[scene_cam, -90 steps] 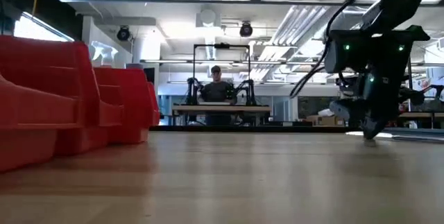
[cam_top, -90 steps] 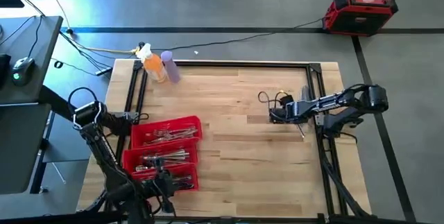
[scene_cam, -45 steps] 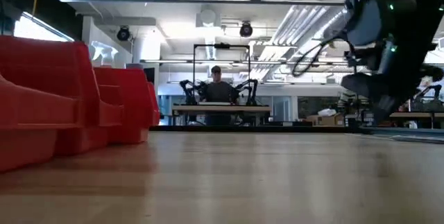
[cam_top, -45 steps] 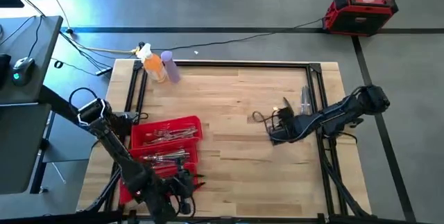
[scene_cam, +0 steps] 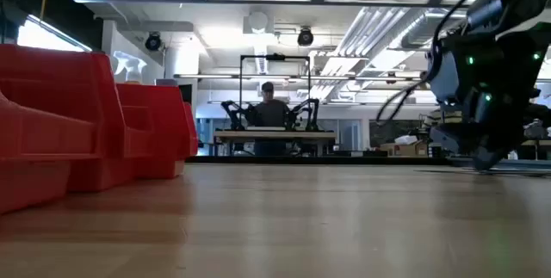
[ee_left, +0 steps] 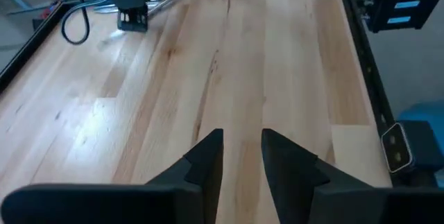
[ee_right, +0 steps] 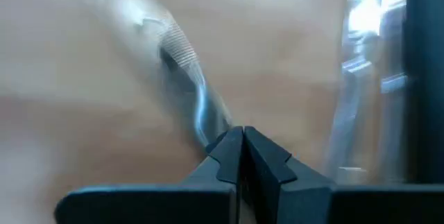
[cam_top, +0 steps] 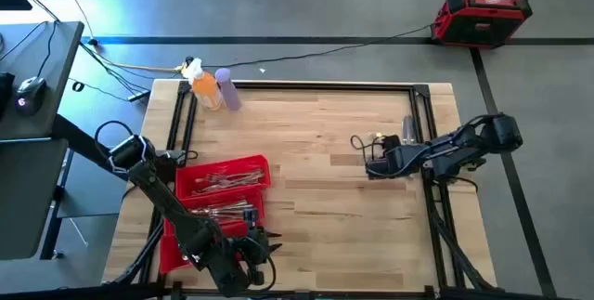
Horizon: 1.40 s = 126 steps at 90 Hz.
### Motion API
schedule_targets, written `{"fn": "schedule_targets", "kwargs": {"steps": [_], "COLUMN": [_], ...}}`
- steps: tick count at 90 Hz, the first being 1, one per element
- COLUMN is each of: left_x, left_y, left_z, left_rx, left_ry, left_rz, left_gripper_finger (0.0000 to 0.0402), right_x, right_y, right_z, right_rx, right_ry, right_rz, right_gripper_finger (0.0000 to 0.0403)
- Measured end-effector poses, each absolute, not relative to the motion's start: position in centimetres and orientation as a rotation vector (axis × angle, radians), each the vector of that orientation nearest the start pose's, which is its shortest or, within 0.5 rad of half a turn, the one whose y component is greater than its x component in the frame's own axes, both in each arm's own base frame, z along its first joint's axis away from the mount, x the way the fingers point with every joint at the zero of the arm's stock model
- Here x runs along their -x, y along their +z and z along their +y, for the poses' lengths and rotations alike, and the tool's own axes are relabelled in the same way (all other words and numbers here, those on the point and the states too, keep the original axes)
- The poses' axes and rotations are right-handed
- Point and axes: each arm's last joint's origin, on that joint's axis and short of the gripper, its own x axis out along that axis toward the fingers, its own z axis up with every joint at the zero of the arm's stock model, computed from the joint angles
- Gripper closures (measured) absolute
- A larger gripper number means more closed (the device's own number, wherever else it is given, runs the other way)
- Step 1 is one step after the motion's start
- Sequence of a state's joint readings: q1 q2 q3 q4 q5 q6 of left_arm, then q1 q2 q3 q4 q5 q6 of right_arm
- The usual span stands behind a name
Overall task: Sort silverware
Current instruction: Put the silver knife in the bottom red bin
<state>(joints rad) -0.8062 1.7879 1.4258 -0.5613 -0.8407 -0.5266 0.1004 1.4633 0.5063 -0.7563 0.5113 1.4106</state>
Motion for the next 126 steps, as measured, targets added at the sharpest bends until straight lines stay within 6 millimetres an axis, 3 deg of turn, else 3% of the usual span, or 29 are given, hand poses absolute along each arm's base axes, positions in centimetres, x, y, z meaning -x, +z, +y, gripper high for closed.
{"fn": "schedule_targets", "kwargs": {"steps": [21, 37, 47, 58, 69, 84, 101, 112, 126], "left_x": [-28.0, -28.7, -30.2, -33.4, -37.1, -41.2, -43.5, -43.6, -43.2], "left_y": [25.9, 25.0, 23.3, 21.0, 18.5, 15.0, 12.1, 11.6, 12.2], "left_z": [-26.0, -25.9, -25.4, -24.3, -22.6, -18.1, -13.4, -13.1, -15.3], "left_rx": [-0.164, -0.168, -0.232, -0.289, -0.275, -0.251, -0.173, -0.144, -0.193], "left_ry": [0.196, 0.220, 0.237, 0.207, 0.071, 0.030, 0.029, -0.002, -0.003], "left_rz": [0.584, 0.593, 0.625, 0.650, 0.679, 0.722, 0.802, 0.817, 0.764], "left_gripper_finger": [0.0319, 0.0319, 0.0319, 0.0319, 0.0320, 0.0340, 0.0376, 0.0395, 0.0400], "right_x": [-21.7, -22.8, -22.8, -21.6, -20.1, -19.0, -19.2, -19.4, -19.2], "right_y": [13.7, 16.5, 17.1, 16.3, 14.2, 11.6, 11.5, 12.0, 12.7], "right_z": [4.7, 7.1, 8.6, 9.7, 10.9, 12.1, 13.6, 14.5, 15.7], "right_rx": [-0.626, -0.522, -0.539, -0.599, -0.677, -0.736, -0.749, -0.755, -0.767], "right_ry": [-0.917, -0.852, -0.793, -0.782, -0.742, -0.628, -0.582, -0.536, -0.465], "right_rz": [1.002, 0.936, 0.947, 1.012, 1.090, 1.057, 0.990, 0.985, 1.007], "right_gripper_finger": [0.0403, 0.0403, 0.0403, 0.0403, 0.0403, 0.0403, 0.0403, 0.0403, 0.0403]}}
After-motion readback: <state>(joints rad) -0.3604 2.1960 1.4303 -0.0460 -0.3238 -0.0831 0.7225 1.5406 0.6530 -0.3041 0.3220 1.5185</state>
